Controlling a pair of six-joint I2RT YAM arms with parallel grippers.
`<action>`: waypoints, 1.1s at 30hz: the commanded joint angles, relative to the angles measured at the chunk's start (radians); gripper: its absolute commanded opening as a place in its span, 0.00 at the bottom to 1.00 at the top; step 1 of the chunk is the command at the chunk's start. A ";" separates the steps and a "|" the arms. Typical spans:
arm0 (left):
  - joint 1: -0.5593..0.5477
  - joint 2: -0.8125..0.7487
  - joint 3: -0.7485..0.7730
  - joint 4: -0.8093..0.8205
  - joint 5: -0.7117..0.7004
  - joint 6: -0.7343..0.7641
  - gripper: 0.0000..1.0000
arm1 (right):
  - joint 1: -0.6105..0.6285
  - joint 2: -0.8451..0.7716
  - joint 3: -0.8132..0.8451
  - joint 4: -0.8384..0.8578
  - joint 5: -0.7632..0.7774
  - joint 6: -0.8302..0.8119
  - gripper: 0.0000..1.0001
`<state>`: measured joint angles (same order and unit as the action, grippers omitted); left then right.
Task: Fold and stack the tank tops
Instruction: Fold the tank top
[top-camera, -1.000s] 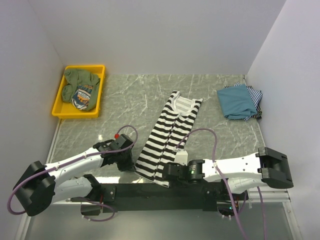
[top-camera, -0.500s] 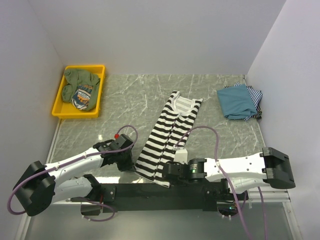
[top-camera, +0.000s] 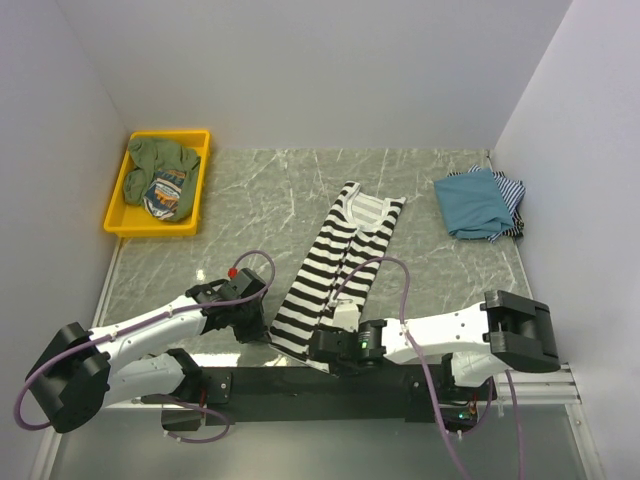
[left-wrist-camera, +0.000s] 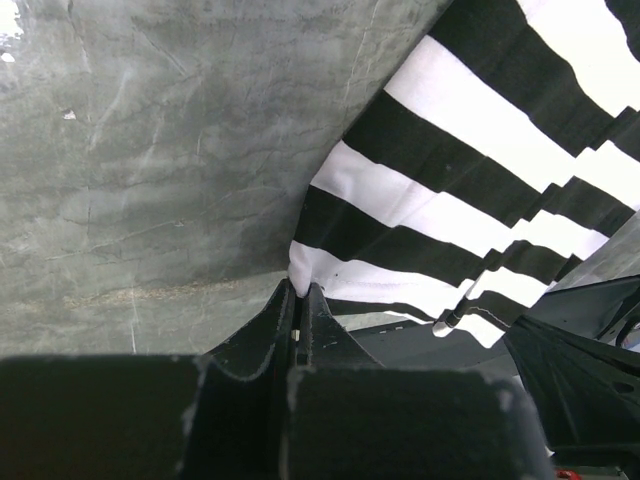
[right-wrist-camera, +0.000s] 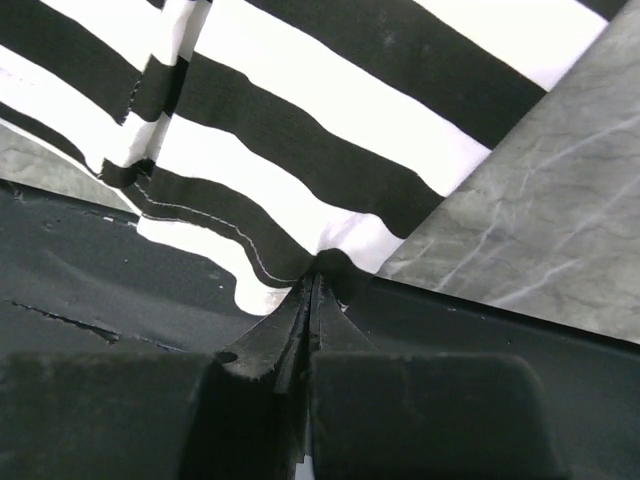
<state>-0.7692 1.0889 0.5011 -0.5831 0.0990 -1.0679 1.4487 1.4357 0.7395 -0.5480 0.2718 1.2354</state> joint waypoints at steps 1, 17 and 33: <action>-0.002 -0.017 0.011 -0.006 -0.015 -0.006 0.01 | -0.002 0.006 0.018 0.019 -0.006 -0.005 0.00; -0.002 -0.014 0.022 -0.004 -0.010 0.000 0.17 | 0.004 -0.166 0.026 -0.057 0.070 -0.120 0.34; -0.002 0.012 0.017 -0.001 -0.016 0.000 0.32 | 0.091 -0.041 0.046 -0.035 0.073 -0.151 0.41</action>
<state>-0.7692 1.0935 0.5011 -0.5880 0.0982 -1.0679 1.5242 1.3975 0.7650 -0.5919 0.3176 1.0794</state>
